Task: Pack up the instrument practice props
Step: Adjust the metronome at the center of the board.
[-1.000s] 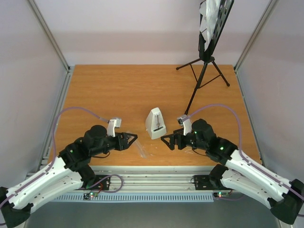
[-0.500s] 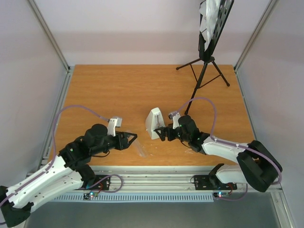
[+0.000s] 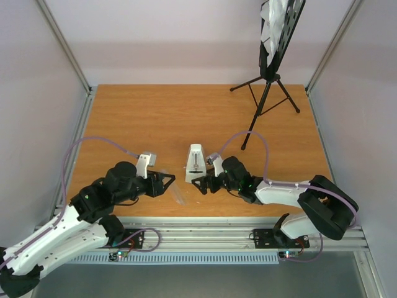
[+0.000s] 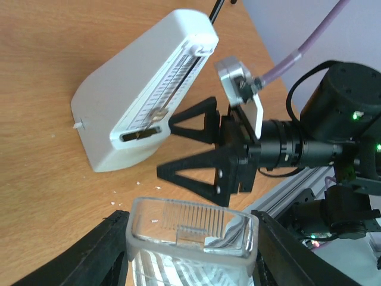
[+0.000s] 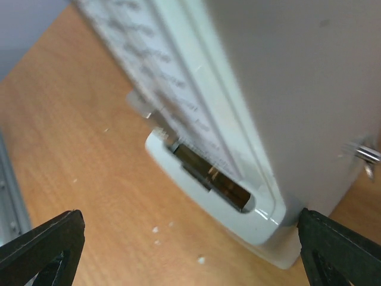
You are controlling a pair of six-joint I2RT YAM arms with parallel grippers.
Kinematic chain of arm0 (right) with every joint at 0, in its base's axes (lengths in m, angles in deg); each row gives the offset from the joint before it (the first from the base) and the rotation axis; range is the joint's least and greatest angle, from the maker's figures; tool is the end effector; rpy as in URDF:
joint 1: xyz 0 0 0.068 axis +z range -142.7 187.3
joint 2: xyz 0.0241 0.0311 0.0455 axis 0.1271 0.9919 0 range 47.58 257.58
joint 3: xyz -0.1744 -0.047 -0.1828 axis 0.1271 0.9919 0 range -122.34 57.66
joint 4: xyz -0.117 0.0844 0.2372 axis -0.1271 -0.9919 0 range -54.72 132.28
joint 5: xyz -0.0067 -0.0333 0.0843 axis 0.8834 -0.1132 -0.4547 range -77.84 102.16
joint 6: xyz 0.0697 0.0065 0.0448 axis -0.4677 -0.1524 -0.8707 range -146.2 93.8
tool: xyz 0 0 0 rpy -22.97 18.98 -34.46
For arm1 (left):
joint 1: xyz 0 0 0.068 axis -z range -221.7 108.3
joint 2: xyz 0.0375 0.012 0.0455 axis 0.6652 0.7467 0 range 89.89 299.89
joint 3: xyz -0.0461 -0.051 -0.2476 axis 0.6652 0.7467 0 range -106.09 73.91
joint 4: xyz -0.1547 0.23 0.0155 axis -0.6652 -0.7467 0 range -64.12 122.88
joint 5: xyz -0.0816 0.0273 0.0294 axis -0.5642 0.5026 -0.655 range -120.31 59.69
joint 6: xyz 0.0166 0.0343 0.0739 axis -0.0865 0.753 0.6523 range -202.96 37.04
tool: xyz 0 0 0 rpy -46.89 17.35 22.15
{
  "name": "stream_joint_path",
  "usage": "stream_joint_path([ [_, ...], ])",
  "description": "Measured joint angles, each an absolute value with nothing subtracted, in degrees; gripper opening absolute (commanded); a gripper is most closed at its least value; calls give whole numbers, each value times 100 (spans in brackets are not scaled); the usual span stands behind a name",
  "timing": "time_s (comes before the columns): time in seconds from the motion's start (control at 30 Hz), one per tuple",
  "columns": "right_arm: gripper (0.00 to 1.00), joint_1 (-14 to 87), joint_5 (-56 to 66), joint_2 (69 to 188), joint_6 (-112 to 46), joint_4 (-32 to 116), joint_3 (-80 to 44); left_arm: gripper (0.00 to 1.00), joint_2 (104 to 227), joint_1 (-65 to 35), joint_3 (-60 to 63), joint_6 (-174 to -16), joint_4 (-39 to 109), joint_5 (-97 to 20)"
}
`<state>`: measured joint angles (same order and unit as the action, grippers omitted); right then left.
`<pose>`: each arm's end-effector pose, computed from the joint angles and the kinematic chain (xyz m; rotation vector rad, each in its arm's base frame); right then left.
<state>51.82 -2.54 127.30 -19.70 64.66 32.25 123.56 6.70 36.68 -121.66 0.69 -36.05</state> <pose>0.2008 0.2234 0.1029 -1.0772 1.8959 0.6583 0.1276 -0.1545 0.2569 0.2552 2.2222 -0.9953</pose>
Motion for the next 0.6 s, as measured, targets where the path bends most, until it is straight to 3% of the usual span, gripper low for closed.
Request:
stream_joint_path([
  [0.4,96,6644,406,13006,-2044,6802,3177,44,12131,670,3561,-11786,-136,-3111],
  [0.6,98,6948,1300,11897,-1942,6653,3584,45,12037,670,3720,-11342,321,-2930],
])
